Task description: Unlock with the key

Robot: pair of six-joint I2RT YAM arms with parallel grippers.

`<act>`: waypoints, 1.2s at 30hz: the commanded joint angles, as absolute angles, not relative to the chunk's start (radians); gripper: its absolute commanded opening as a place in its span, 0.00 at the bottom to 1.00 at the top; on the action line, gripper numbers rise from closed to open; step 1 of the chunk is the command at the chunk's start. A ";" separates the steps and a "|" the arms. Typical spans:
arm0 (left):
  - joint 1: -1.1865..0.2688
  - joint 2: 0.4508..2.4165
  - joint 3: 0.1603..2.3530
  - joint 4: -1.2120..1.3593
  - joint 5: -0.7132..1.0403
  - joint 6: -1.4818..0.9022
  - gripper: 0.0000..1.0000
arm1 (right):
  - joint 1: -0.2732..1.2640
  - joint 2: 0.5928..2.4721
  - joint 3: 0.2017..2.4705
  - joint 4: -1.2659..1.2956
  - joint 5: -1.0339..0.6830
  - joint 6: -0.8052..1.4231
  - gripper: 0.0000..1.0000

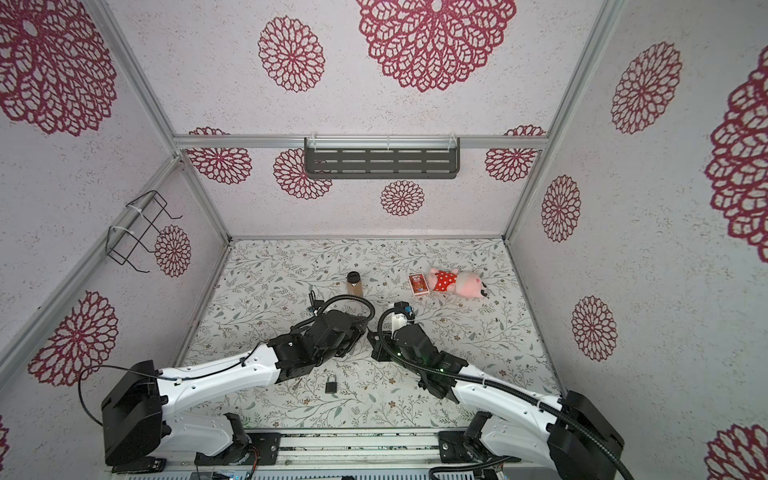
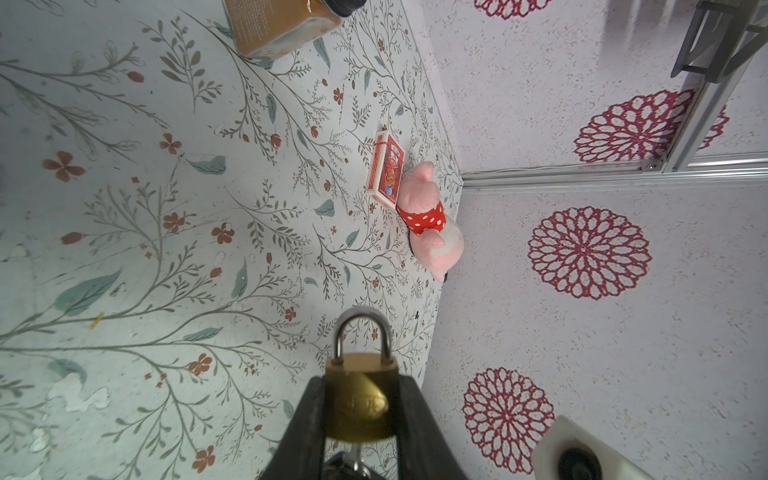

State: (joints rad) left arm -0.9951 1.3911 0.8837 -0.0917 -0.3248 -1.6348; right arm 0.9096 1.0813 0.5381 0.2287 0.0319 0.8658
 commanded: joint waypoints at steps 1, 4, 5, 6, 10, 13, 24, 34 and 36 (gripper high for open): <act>-1.005 1.402 0.903 -0.084 -0.311 -1.617 0.00 | 0.893 1.051 0.574 0.239 0.022 0.832 0.00; -1.005 1.407 0.909 -0.087 -0.311 -1.616 0.00 | 0.894 1.052 0.583 0.251 -0.004 0.824 0.00; -1.006 1.408 0.911 -0.086 -0.309 -1.614 0.00 | 0.893 1.051 0.582 0.263 -0.016 0.823 0.00; -1.006 1.408 0.915 -0.091 -0.308 -1.611 0.00 | 0.893 1.049 0.578 0.281 -0.026 0.824 0.00; -1.008 1.413 0.928 -0.112 -0.319 -1.611 0.00 | 0.891 1.053 0.574 0.299 -0.033 0.837 0.00; -1.008 1.417 0.936 -0.114 -0.320 -1.610 0.00 | 0.892 1.075 0.568 0.315 -0.046 0.847 0.00; -1.081 1.437 1.035 -0.267 -0.421 -1.543 0.00 | 0.809 1.059 0.549 0.436 -0.191 0.933 0.00; -1.086 1.450 1.048 -0.376 -0.470 -1.513 0.00 | 0.780 1.002 0.627 0.257 -0.203 0.890 0.00; -1.086 1.450 1.048 -0.394 -0.478 -1.511 0.00 | 0.778 1.003 0.635 0.241 -0.202 0.888 0.00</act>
